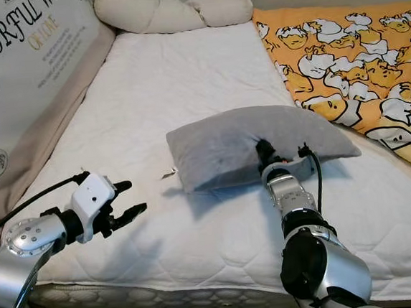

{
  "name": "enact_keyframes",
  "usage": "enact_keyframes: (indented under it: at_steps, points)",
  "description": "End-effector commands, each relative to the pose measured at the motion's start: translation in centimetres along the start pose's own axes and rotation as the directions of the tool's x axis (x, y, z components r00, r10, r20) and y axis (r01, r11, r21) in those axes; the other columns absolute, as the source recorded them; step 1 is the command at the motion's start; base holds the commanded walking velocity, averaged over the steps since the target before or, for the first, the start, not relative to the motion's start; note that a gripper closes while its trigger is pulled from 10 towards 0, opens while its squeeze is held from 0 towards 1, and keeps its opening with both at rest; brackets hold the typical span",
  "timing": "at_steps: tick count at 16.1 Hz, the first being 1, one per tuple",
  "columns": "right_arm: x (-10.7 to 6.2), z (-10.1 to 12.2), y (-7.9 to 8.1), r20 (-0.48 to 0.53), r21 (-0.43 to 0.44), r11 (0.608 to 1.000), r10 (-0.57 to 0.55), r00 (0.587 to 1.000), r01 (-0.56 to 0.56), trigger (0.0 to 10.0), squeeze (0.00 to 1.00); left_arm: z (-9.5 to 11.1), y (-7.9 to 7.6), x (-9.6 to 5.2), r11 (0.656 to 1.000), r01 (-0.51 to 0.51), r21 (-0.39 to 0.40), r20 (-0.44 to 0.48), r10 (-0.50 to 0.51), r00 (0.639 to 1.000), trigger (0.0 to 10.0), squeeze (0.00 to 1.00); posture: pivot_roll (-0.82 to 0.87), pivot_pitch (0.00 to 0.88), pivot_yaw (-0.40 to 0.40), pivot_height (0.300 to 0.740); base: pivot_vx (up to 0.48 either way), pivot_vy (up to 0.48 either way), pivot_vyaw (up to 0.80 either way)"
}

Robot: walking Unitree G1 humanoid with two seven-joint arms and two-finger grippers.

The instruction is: Clean up the room

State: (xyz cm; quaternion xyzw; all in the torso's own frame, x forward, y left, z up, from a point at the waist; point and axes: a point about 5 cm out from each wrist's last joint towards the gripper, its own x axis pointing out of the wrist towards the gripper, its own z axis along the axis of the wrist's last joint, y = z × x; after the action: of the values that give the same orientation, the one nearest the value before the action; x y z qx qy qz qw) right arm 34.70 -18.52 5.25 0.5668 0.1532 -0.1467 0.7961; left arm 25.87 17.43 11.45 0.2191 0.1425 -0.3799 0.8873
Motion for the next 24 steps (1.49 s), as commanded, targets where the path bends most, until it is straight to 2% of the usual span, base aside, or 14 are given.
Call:
enact_keyframes:
  at_steps: [1, 4, 6, 11, 16, 20, 24]
  points:
    - [0.1, 0.1, 0.0, 0.008, -0.011, 1.0, -0.024, 1.0, 0.024, 0.0, 0.0, 0.0, 0.4, -0.3, 1.0, -0.028, 0.005, -0.004, 0.028, 1.0, 10.0, 0.0, 0.05, 0.0, 0.029, 0.74, 0.0, 0.0, 0.0]
    - [0.1, -0.2, -0.2, -0.001, -0.019, 0.999, -0.043, 0.999, 0.043, 0.0, 0.0, 0.1, 0.3, -0.2, 1.0, -0.028, 0.003, 0.0, 0.028, 1.0, 10.0, 0.0, 0.06, 0.0, 0.018, 0.74, 0.0, 0.0, 0.0]
    - [0.1, -0.4, -0.2, -0.024, -0.056, 0.998, -0.042, 0.999, 0.041, 0.0, 0.0, 0.1, 0.2, -0.1, 1.0, -0.03, -0.003, 0.0, 0.03, 1.0, 10.0, 0.0, 0.05, 0.0, 0.026, 0.74, 0.0, 0.0, 0.0]
    - [0.1, 0.3, -0.2, -0.007, -0.076, 0.996, -0.045, 0.999, 0.044, 0.0, 0.0, 0.1, -0.4, 0.3, 1.0, 0.017, -0.013, 0.002, -0.017, 1.0, 10.0, 0.0, 0.02, 0.0, 0.045, 0.74, 0.0, 0.0, 0.0]
    - [0.1, 0.6, -0.2, 0.009, -0.081, 0.995, -0.054, 0.999, 0.054, 0.0, 0.0, -0.5, -0.4, -0.3, 1.0, 0.023, -0.012, -0.033, -0.023, 0.999, 10.0, 0.0, 0.03, 0.0, 0.044, 0.74, 0.0, 0.0, 0.0]
    - [0.2, 0.9, 0.3, 0.026, -0.064, 0.997, -0.05, 0.998, 0.051, 0.0, 0.0, -0.7, -0.3, -0.6, 1.0, 0.005, -0.014, -0.038, -0.005, 0.999, 10.0, 0.0, 0.04, 0.0, 0.031, 0.74, 0.0, 0.0, 0.0]
    - [0.4, 1.2, 1.5, 0.022, -0.071, 0.997, -0.023, 0.999, 0.024, 0.0, 0.0, -1.0, -0.3, -1.0, 0.999, -0.024, -0.023, -0.047, 0.022, 0.999, 10.0, 0.0, 0.06, 0.0, 0.018, 0.74, 0.0, 0.0, 0.0]
